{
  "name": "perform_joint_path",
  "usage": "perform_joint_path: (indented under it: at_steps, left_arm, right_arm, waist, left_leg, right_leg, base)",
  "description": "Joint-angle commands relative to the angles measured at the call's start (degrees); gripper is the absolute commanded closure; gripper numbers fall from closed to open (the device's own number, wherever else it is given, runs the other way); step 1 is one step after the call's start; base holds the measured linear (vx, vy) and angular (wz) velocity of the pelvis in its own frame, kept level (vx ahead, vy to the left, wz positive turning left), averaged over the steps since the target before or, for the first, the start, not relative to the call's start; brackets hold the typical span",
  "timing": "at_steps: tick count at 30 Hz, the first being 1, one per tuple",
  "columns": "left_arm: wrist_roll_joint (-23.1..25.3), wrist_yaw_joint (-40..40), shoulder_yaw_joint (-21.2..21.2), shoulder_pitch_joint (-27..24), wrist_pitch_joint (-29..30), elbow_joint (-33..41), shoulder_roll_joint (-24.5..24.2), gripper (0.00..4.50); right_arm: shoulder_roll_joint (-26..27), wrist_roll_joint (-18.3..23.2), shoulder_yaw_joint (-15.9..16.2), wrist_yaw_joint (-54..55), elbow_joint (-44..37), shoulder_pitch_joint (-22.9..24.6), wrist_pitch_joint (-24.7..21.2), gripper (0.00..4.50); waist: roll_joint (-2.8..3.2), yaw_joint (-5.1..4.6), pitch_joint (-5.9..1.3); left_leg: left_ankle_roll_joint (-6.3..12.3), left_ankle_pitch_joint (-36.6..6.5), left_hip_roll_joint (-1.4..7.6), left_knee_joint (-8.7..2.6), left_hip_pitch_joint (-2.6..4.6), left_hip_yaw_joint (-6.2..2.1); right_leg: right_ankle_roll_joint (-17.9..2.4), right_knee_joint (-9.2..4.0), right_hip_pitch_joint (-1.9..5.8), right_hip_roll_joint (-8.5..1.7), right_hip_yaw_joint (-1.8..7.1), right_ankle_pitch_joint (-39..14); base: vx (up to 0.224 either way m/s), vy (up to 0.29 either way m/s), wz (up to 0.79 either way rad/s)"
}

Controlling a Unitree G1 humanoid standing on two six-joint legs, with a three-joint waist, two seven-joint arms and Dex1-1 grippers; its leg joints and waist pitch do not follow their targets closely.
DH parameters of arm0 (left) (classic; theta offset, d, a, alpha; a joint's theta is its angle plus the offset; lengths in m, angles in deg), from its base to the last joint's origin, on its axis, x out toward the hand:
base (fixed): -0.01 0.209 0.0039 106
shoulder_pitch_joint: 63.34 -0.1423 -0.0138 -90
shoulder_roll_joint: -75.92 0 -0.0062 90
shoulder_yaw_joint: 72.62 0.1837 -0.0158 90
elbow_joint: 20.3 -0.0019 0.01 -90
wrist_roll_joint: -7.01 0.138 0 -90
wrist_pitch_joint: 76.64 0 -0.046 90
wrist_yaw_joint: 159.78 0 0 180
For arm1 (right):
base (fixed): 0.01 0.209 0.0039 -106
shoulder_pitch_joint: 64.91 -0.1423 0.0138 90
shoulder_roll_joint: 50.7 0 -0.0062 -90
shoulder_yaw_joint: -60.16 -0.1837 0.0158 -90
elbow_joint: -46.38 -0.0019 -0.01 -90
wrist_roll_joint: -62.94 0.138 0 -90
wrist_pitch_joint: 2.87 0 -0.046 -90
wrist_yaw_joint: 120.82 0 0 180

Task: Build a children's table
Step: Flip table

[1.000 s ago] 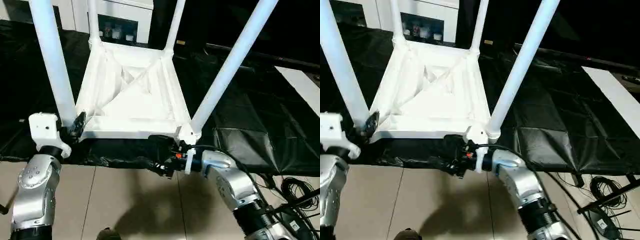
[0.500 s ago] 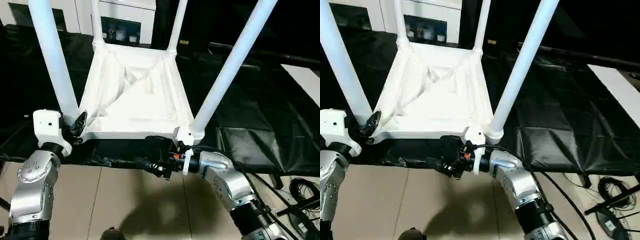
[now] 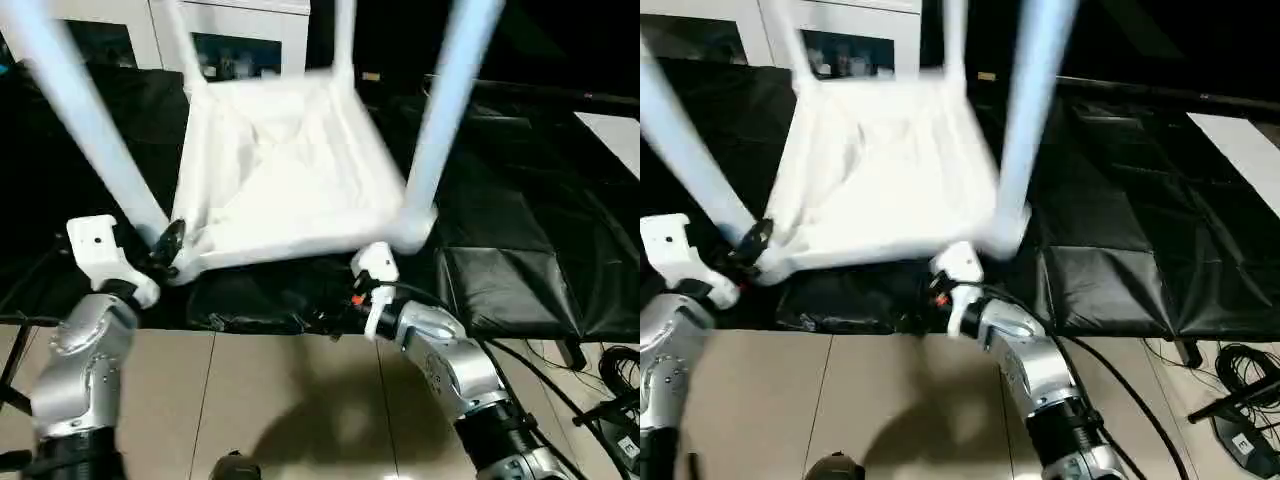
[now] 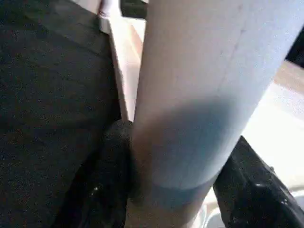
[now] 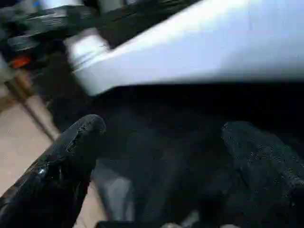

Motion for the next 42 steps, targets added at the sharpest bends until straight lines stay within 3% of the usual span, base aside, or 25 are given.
perform_joint_path:
  at_steps: [1, 3, 5, 8, 13, 14, 18, 20, 21, 23, 25, 26, 31, 34, 38, 42]
  left_arm:
    - [-5.23, 2.31, 2.8, 2.0, 1.39, 4.33, 1.77, 2.38]
    - [-5.08, 2.36, 3.16, 1.88, 1.88, 4.79, 2.05, 2.38]
    - [-4.53, 1.65, 4.15, 2.04, 2.5, 5.74, 3.31, 2.38]
    - [-4.45, 1.28, 4.21, 2.25, 3.01, 6.11, 3.75, 2.38]
    - [-4.98, 0.63, 4.27, 2.19, 4.53, 7.05, 3.61, 2.38]
    - [-5.24, 0.24, 4.53, 2.07, 5.05, 7.43, 3.32, 2.38]
    - [-5.41, 0.44, 5.28, 1.42, 6.11, 8.65, 3.0, 2.38]
    - [-5.24, 0.55, 5.29, 1.35, 6.32, 8.86, 3.04, 2.38]
    - [-4.59, 1.21, 6.05, 0.75, 6.41, 9.45, 2.94, 2.38]
    - [-4.37, 1.49, 6.41, 0.5, 6.38, 9.63, 2.91, 2.38]
    - [-3.34, 1.83, 7.36, 0.05, 6.14, 9.89, 2.69, 2.38]
    - [-3.01, 1.84, 7.69, -0.05, 6.21, 10.07, 2.6, 2.38]
    - [-1.88, 0.59, 7.89, -0.21, 5.59, 10.05, 2.52, 2.38]
    - [-1.58, 0.0, 7.37, 0.07, 5.09, 9.56, 2.35, 2.38]
    - [-0.62, -0.43, 6.33, 0.5, 4.01, 8.46, 2.09, 2.38]
    - [-2.63, 2.53, 6.15, 0.15, 4.37, 8.75, 1.52, 2.38]
  right_arm:
    - [0.77, 1.94, -2.29, 1.84, 0.53, -0.64, -0.63, 0.0]
    - [1.21, 2.42, -2.77, 2.37, 0.77, -0.82, -0.66, 0.0]
    - [4.6, 8.1, -8.81, 5.87, 5.78, -4.09, 0.17, 0.0]
    - [6.36, 11.67, -12.52, 7.25, 9.21, -6.6, 1.23, 0.0]
    - [8.26, 15.01, -16.76, 7.74, 12.54, -9.77, 2.37, 0.0]
    - [9.09, 17.24, -18.98, 7.39, 14.23, -11.9, 2.44, 0.0]
    - [9.59, 19.23, -23.69, 11.82, 22.56, -18.44, 4.03, 0.0]
    - [9.57, 19.51, -24.48, 12.35, 24.1, -19.42, 4.38, 0.0]
    - [9.43, 21.97, -27.03, 12.01, 27.86, -22.33, 3.56, 0.0]
    - [9.36, 22.79, -27.85, 11.53, 29.14, -23.37, 3.3, 0.0]
    - [9.11, 24.17, -29.15, 10.68, 31.56, -25.31, 2.48, 0.0]
    - [8.9, 24.38, -29.53, 10.14, 33.0, -26.23, 2.6, 0.0]
    - [8.7, 23.43, -29.21, 7.34, 35.51, -28.34, 2.75, 0.0]
    - [8.96, 23.76, -29.31, 4.12, 34.84, -28.24, 2.14, 0.0]
    - [9.17, 24.46, -28.95, -1.42, 32.99, -26.55, -0.24, 0.0]
    - [9.18, 25.0, -29.63, -1.6, 32.66, -25.7, -1.24, 0.0]
  waist:
    - [1.77, -0.03, -4.37]
    - [1.71, 0.08, -4.35]
    - [1.8, -0.12, -4.32]
    - [2.25, -0.31, -4.37]
    - [2.21, -0.19, -4.57]
    - [2.13, -0.12, -4.58]
    - [2.12, -0.95, -4.59]
    - [2.12, -1.51, -4.61]
    - [1.88, -1.72, -4.76]
    - [1.81, -2.02, -5.01]
    - [1.55, -2.0, -5.5]
    - [1.7, -1.96, -5.57]
    - [1.66, -1.65, -5.38]
    - [1.71, -1.5, -5.38]
    - [1.75, -1.39, -5.1]
    - [1.97, -1.14, -4.97]
  left_leg:
    - [-2.24, -6.33, 1.28, -3.89, 0.98, -0.02]
    - [-2.06, -6.17, 1.21, -3.87, 0.97, 0.03]
    - [-2.12, -7.4, 1.32, -4.12, 1.01, -0.01]
    - [-2.29, -7.89, 1.47, -4.13, 1.09, -0.1]
    - [-1.91, -5.03, 1.18, -3.78, 0.85, 0.12]
    - [-1.74, -5.67, 1.17, -3.84, 0.92, 0.18]
    - [-2.25, -5.23, 1.19, -3.98, 0.66, 0.06]
    - [-2.31, -4.65, 1.09, -3.94, 0.52, 0.06]
    - [-1.83, -3.16, 1.0, -3.69, 0.48, 0.16]
    - [-0.6, -0.46, 0.75, -3.34, 0.18, 0.18]
    - [1.27, 3.38, 0.58, -2.72, 0.19, 0.34]
    - [2.42, 5.24, 0.53, -2.46, 0.17, 0.45]
    - [4.45, 4.57, 0.91, -2.31, 0.19, 0.72]
    - [4.62, 4.14, 1.02, -2.31, 0.16, 0.73]
    - [3.79, 0.72, 1.24, -2.69, 0.27, 0.74]
    - [2.0, -1.9, 1.4, -3.09, 0.45, 0.67]
  right_leg:
    - [-11.34, -3.38, 1.81, -4.15, 2.54, 12.37]
    - [-10.61, -3.37, 1.86, -4.13, 2.53, 13.06]
    - [-10.57, -3.41, 1.8, -4.35, 2.56, 11.72]
    - [-10.69, -3.34, 1.71, -4.34, 2.55, 10.74]
    - [-9.94, -3.06, 1.84, -4.14, 2.48, 14.09]
    - [-9.9, -3.14, 1.84, -4.16, 2.45, 13.38]
    - [-10.51, -3.02, 1.99, -4.25, 2.32, 11.61]
    - [-10.64, -3.04, 2.13, -4.26, 2.31, 11.78]
    - [-10.76, -2.9, 2.23, -4.23, 2.35, 13.66]
    - [-11.1, -2.53, 2.53, -4.1, 2.34, 17.03]
    - [-11.72, -1.98, 2.4, -3.76, 2.27, 22.3]
    - [-12.29, -1.69, 2.11, -3.51, 2.14, 25.0]
    - [-13.6, -1.79, 1.76, -3.81, 2.17, 22.86]
    - [-13.53, -1.8, 1.64, -3.81, 2.11, 21.93]
    - [-13.29, -2.27, 1.5, -4.05, 2.15, 16.85]
    - [-12.91, -2.62, 1.26, -4.2, 2.15, 13.11]
  base:
    - [0.0, 0.0, 0.0]
    - [0.0, 0.0, 0.0]
    - [0.0, 0.0, 0.0]
    - [0.0, 0.0, 0.0]
    - [0.0, 0.0, 0.0]
    - [0.0, 0.0, 0.0]
    - [0.0, 0.0, 0.0]
    - [0.0, 0.0, 0.0]
    - [0.0, 0.0, 0.0]
    - [0.0, 0.0, 0.0]
    - [0.0, 0.0, 0.0]
    - [0.0, 0.0, 0.0]
    - [0.0, 0.0, 0.0]
    - [0.0, 0.0, 0.0]
    - [0.0, 0.0, 0.0]
    - [0.0, 0.0, 0.0]
